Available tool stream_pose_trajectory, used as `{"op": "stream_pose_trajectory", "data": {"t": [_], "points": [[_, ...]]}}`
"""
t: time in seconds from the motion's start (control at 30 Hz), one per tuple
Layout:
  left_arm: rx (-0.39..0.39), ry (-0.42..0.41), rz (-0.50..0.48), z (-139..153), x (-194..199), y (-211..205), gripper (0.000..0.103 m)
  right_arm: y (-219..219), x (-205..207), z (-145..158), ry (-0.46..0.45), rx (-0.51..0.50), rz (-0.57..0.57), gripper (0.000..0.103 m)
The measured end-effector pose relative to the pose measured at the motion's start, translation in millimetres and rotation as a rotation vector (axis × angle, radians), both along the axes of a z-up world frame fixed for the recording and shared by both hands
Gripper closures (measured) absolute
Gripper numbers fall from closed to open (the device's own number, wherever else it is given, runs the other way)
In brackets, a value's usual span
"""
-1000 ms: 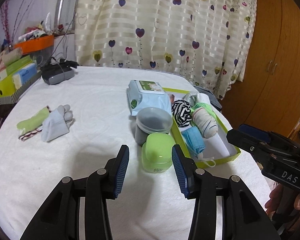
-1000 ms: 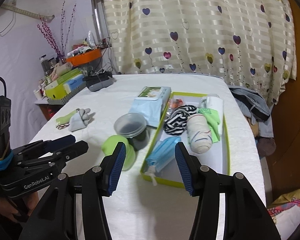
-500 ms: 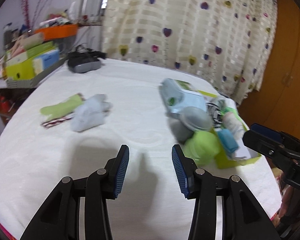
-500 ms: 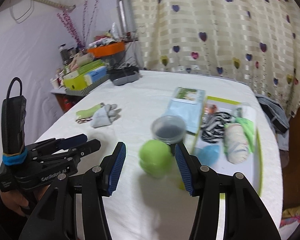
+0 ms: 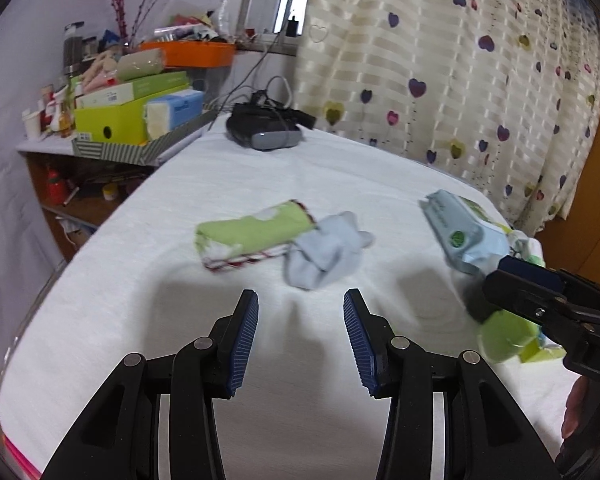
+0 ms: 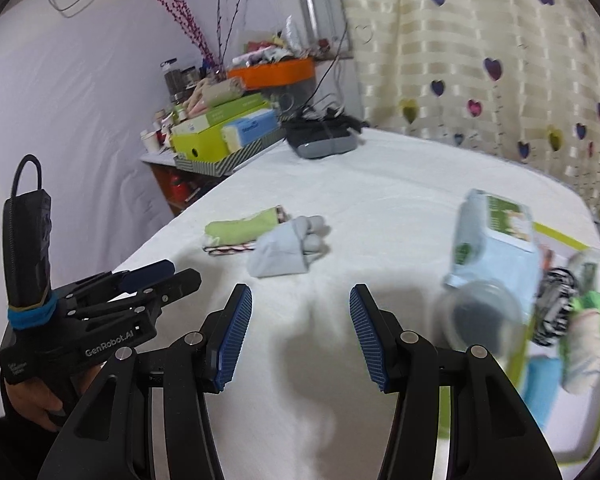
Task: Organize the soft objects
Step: 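Close the left gripper on the green bunny-print towel while the right grasps the grey sock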
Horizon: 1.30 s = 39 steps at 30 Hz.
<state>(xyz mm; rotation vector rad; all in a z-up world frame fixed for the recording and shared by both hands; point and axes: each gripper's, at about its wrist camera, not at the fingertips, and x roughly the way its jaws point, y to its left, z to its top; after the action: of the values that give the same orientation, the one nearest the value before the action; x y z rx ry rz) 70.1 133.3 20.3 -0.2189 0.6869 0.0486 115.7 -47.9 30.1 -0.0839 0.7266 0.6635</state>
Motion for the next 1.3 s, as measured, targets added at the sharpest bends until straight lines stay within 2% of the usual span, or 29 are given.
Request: {"op": "stream_pose_trajectory", "data": {"t": [0.27,0.4,0.5,0.7,0.9,0.93,0.97,1.07,1.3], "points": [[0.032,0.030,0.007,-11.1,22.8,37.2,0.060,44.4,37.1,-26.5,0.089,-0.007,0.002,0.051],[0.050,0.029,-0.027,-9.9,36.7,47.0,0.059,56.2,52.7,-39.3,0.134,0.000,-0.018,0.051],[0.065,0.024,-0.064,-8.4,47.7,50.2,0.053,63.8,62.2,-47.3,0.158,-0.004,-0.033,0.051],[0.128,0.039,-0.100,-10.0,75.1,55.6,0.053,72.3,73.7,-57.2,0.182,-0.003,-0.051,0.051],[0.164,0.043,-0.194,-13.4,101.3,51.3,0.052,73.6,83.3,-67.3,0.220,-0.021,-0.069,0.051],[0.170,0.048,-0.202,-15.3,104.5,50.2,0.052,71.5,83.2,-67.6,0.218,-0.021,-0.072,0.052],[0.180,0.054,-0.215,-17.4,108.8,48.6,0.052,67.8,82.8,-67.0,0.210,-0.026,-0.082,0.061],[0.198,0.066,-0.274,-24.5,118.6,44.4,0.052,60.5,81.0,-63.0,0.192,-0.034,-0.096,0.075],[0.176,0.095,-0.346,-37.4,127.0,44.3,0.044,49.1,77.6,-54.1,0.163,-0.036,-0.108,0.078]]}}
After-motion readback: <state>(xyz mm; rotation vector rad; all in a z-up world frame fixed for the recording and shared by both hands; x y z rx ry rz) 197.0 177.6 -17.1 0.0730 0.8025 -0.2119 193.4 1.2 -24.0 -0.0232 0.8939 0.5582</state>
